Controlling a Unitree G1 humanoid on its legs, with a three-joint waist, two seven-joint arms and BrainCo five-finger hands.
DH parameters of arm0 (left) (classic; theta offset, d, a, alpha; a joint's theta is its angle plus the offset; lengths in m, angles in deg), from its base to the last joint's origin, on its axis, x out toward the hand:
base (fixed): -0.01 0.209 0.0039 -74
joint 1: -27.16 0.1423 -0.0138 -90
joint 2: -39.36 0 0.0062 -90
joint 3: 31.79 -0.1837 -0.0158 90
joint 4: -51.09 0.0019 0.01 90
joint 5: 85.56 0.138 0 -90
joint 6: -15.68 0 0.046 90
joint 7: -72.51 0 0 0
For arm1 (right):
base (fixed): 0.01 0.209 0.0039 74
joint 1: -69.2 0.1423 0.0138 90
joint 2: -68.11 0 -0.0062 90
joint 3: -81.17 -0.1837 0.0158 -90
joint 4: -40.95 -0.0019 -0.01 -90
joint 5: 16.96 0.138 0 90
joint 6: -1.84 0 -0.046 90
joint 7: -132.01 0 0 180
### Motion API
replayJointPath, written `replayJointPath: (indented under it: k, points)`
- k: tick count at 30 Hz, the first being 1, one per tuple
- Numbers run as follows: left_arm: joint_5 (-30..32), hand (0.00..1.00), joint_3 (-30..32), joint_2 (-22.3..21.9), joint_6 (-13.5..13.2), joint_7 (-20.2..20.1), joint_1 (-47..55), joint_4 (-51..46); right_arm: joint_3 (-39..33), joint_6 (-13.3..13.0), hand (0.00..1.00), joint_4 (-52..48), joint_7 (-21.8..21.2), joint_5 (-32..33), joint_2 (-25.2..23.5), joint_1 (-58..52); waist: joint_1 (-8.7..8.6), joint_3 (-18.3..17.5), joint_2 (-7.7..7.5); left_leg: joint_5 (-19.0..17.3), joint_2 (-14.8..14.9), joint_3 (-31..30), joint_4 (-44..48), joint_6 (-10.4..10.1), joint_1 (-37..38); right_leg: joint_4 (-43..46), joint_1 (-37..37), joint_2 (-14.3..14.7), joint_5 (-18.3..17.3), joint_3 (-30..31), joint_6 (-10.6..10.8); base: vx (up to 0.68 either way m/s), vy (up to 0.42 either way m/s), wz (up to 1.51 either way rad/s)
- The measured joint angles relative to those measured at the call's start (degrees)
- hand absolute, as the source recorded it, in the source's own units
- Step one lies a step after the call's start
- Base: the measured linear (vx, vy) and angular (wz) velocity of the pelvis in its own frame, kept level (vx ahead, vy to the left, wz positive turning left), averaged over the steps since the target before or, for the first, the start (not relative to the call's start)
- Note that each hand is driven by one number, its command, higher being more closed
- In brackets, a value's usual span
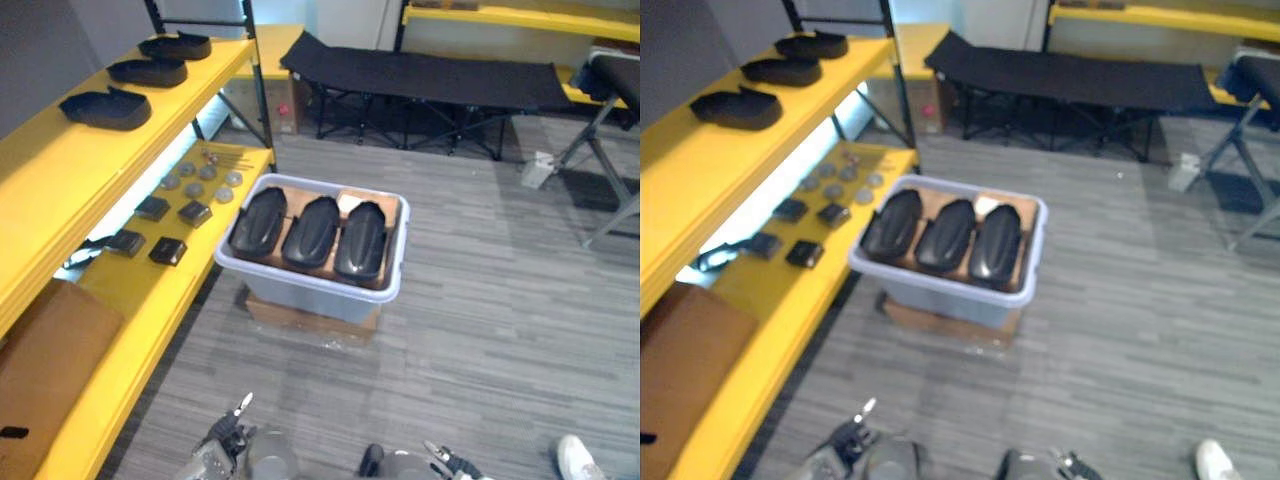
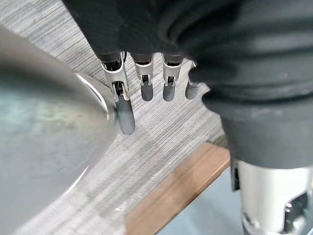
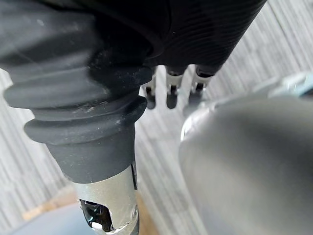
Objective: Walk over and take plastic housings, then place them on the shelf
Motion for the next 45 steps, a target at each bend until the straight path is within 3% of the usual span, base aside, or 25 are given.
replayJointPath:
  k: [1, 3, 4, 5, 7, 10, 15, 18, 22, 25, 28, 29, 35, 38, 40, 41, 43, 45]
  points:
    - [0.00, 0.00, 0.01, 0.07, -0.07, -0.29, 0.03, 0.01, 0.04, -0.01, 0.00, -0.23, 0.12, 0.00, 0.01, -0.32, 0.21, 0.11, -0.22, 0.76, -0.42, 0.22, -1.56, 0.02, 0.17, 0.37, 0.49, -0.77, -0.49, 0.00, 0.74, 0.27, 0.221, 0.12]
    - [0.57, 0.00, -0.03, 0.25, -0.37, -1.26, 0.37, -0.13, 0.43, -0.03, 0.00, -0.77, 0.27, -0.21, 0.24, -0.95, 0.40, 0.29, -0.57, 6.74, -0.70, 2.33, -3.31, 0.38, 0.74, 2.37, 2.17, -2.88, -2.46, 0.08, 3.55, 0.29, 0.263, 0.10]
    - [0.82, 0.00, -0.16, 0.72, -0.38, -1.92, 0.71, -0.22, 1.03, -0.01, 0.00, -0.87, 0.83, -0.59, -0.09, -0.73, 0.81, 0.46, -1.82, 5.75, -2.61, 3.62, -2.23, 2.50, 1.93, 3.02, 3.05, -4.95, -2.82, 0.85, 4.33, 0.30, 0.266, 0.01]
    - [1.01, 0.00, -0.45, 1.83, -0.55, -2.58, 0.88, -0.55, 1.33, 0.02, 0.00, -2.03, 0.44, -0.34, -0.66, -0.68, 1.36, 0.26, -3.36, 4.31, -3.48, 4.57, -0.58, 3.29, 1.13, 1.78, 3.15, -5.70, -2.13, 0.87, 4.20, 0.28, 0.251, -0.08]
    - [1.09, 0.00, -0.55, 3.05, -0.93, -3.04, 0.83, -1.14, 1.33, -0.10, 0.00, -3.78, 0.32, -0.04, -1.97, 0.24, 2.22, 0.33, -4.68, 2.14, -3.62, 5.28, 2.14, 3.98, -0.22, -0.39, 3.53, -6.28, -0.19, 0.84, 5.87, 0.20, 0.210, -0.14]
    - [2.76, 0.00, -1.13, 3.08, -1.04, -2.78, 0.66, -1.14, 1.70, -0.44, 0.00, -4.25, 0.26, -0.20, -3.32, 2.29, 2.19, -0.02, -4.97, -1.03, -4.13, 5.79, 3.89, 4.70, -0.85, -2.35, 3.78, -6.84, 1.41, 0.63, 6.73, 0.11, 0.148, -0.13]
    - [2.30, 0.00, -7.65, 5.23, -3.10, 0.03, -0.19, 0.21, 2.25, -1.74, 0.00, -1.12, 0.81, -1.95, -4.26, 3.59, 1.59, -0.18, -5.09, -0.62, -6.58, 5.23, 0.73, 5.72, -0.96, 0.66, 0.81, -8.71, 1.99, 0.43, 6.19, 0.03, 0.089, 0.06]
    - [-0.76, 0.00, -10.21, 6.72, -3.32, 2.21, -0.59, 0.20, 3.80, -2.01, 0.00, 1.42, 1.01, -5.40, -4.05, 4.69, 1.57, -0.37, -5.42, 3.11, -7.28, 3.17, -4.48, 5.80, 0.28, -2.89, 2.02, -6.67, 5.86, 0.33, 4.42, 0.05, 0.007, 0.30]
    - [-2.42, 0.00, -10.82, 6.81, -3.43, 3.62, -0.70, 1.85, 4.43, -2.47, 0.00, 3.33, 1.90, -6.71, -3.95, 4.87, 1.55, -0.48, -5.64, 6.01, -7.64, -1.31, -7.70, 5.44, 0.34, -5.57, 4.20, -4.96, 7.11, -1.37, 3.41, 0.01, -0.053, 0.48]
    - [-3.87, 0.00, -10.49, 6.49, -3.77, 4.45, 1.72, 2.72, 4.45, -3.72, 0.00, 3.91, 1.45, -5.73, -3.93, 5.07, 1.93, -0.59, -5.82, 7.89, -7.31, -2.16, -9.85, 4.65, 0.95, -7.05, 5.11, -3.99, 6.94, -1.04, 3.14, -0.04, -0.073, 0.17]
    - [-3.86, 0.00, -9.93, 6.60, -5.93, 4.40, 3.80, 3.61, 4.44, -5.01, 0.00, 4.35, 0.68, -1.63, -3.62, 4.93, 1.98, -0.55, -5.80, 10.14, -6.98, -2.09, -12.85, 3.64, 2.89, -8.29, 6.03, -3.30, 5.77, -0.86, 1.80, -0.09, -0.065, -0.09]
    - [-3.31, 0.00, -10.28, 7.10, -11.79, 4.99, 6.36, 4.58, 4.36, -8.86, 0.00, 6.37, -0.76, -2.49, -3.08, 3.73, 1.58, 0.72, -7.37, 17.39, -9.21, -5.15, -23.60, 3.06, 6.61, -9.40, 5.44, -3.31, 0.71, 3.74, 4.07, 0.00, 0.000, 0.00]
    - [-3.25, 0.00, -10.26, 7.09, -11.78, 4.89, 6.47, 4.56, 4.77, -8.67, 0.00, 5.81, -0.58, -2.50, -3.08, 4.61, 1.74, 0.90, -7.08, 17.39, -9.31, -5.32, -23.63, 3.06, 6.45, -9.37, 5.39, -3.38, 0.68, 3.51, 4.08, 0.00, 0.000, 0.00]
    - [-3.20, 0.00, -10.28, 7.18, -12.02, 4.65, 7.45, 4.30, 14.12, -10.34, 0.00, -2.92, -1.70, -4.65, -2.34, 5.12, 1.87, 1.05, -6.97, 17.38, -9.76, -5.61, -23.60, 3.12, 6.10, -8.75, 5.00, -3.98, 0.22, 3.00, 4.81, 0.00, 0.001, 0.07]
    - [-1.17, 0.00, -11.03, 7.26, -12.53, 4.14, 9.01, 3.15, 22.77, -12.39, 0.00, -18.50, -2.10, -4.28, -1.21, 9.97, 2.27, 1.37, -6.58, 17.03, -10.85, -7.42, -23.56, 3.64, 5.16, -6.74, 4.32, -5.04, -0.93, 1.19, 5.39, 0.00, 0.010, 0.38]
    - [-1.06, 0.00, -11.69, 7.25, -12.77, 3.91, 9.56, 2.59, 24.21, -13.28, 0.00, -21.66, -2.08, -3.73, -0.79, 12.87, 2.42, 1.74, -6.43, 17.48, -10.85, -7.69, -23.54, 3.80, 4.98, -6.08, 4.04, -5.07, -0.93, 0.96, 5.37, -0.01, 0.012, 0.38]
    - [0.68, 0.00, -12.68, 7.66, -13.96, 2.59, 11.39, 0.98, 25.80, -16.27, 0.00, -29.89, -1.65, 0.10, 0.55, 27.93, 3.75, 3.73, -6.17, 17.72, -11.04, -8.53, -22.49, 4.09, 3.99, -4.90, 3.76, -5.13, -0.80, 0.47, 5.51, -0.01, 0.004, 0.23]
    - [1.19, 0.00, -14.16, 7.58, -14.53, 1.93, 12.51, -0.41, 24.57, -18.67, 0.00, -31.56, -0.69, 4.72, 2.85, 42.64, 5.36, 6.32, -5.29, 16.52, -10.87, -8.90, -19.29, 4.23, 2.74, -4.23, 3.87, -5.25, -0.81, 0.48, 5.48, -0.04, 0.005, 0.18]
